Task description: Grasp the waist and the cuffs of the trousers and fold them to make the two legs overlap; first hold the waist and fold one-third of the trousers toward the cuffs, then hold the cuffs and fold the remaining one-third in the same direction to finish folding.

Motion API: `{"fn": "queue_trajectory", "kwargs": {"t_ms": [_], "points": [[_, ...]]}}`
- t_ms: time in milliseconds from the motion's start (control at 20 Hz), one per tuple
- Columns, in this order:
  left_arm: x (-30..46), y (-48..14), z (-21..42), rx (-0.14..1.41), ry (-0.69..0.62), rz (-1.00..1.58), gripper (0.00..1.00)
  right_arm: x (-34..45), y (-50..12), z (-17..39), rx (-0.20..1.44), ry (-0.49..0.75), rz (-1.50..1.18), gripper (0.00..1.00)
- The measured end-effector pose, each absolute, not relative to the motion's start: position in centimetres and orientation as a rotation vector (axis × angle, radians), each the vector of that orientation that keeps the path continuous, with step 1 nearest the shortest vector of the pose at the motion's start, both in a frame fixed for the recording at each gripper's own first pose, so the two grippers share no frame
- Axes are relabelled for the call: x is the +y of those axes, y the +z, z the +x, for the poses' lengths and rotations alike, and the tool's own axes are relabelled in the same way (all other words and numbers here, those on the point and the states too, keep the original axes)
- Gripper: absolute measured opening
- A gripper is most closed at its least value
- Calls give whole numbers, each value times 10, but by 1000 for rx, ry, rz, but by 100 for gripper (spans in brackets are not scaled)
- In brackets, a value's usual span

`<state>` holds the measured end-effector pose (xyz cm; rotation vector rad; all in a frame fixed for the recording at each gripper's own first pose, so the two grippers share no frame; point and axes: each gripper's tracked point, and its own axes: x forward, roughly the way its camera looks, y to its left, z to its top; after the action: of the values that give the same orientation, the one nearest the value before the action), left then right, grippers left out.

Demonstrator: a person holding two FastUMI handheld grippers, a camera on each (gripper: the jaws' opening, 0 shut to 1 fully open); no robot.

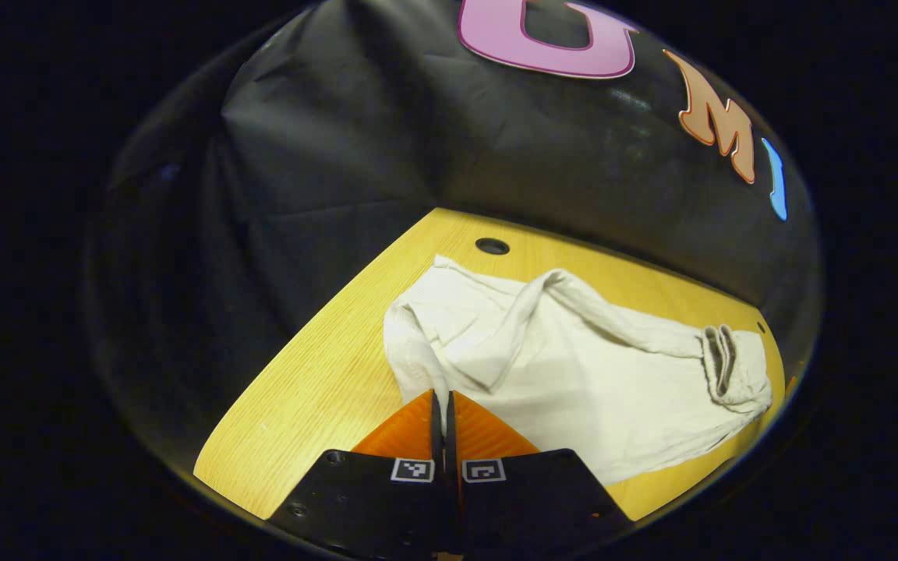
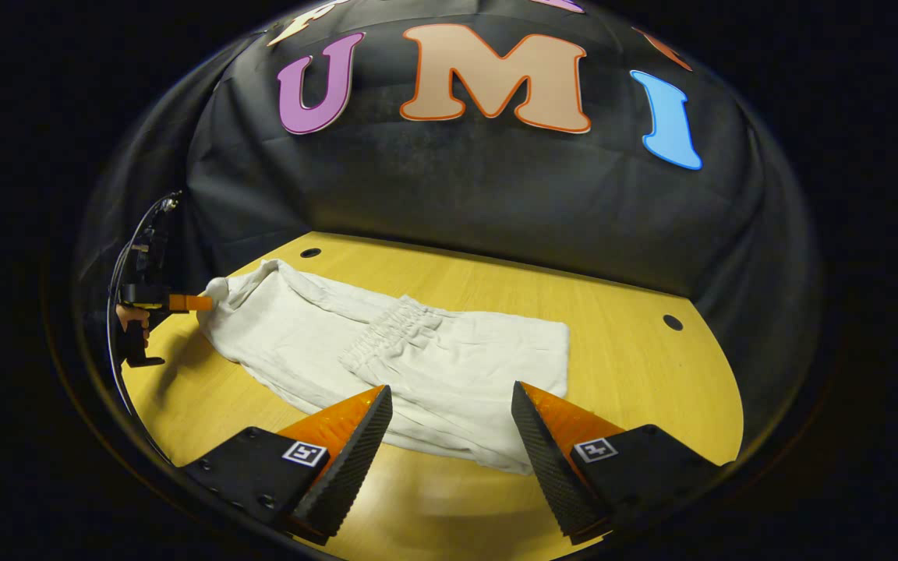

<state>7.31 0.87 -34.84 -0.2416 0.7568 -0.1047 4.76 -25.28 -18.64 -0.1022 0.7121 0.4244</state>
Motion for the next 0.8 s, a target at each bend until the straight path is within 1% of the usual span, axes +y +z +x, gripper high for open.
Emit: {"fn": "queue_trajectory", "kwargs": {"t_ms": [400,800], "points": [[-72,-255,97,623,-221,-247,0,-306,-167,44,677,396,-51,99],[-156,-190,108,542,-339,-247,0,-364,-156,35,663,338,0,99]]}}
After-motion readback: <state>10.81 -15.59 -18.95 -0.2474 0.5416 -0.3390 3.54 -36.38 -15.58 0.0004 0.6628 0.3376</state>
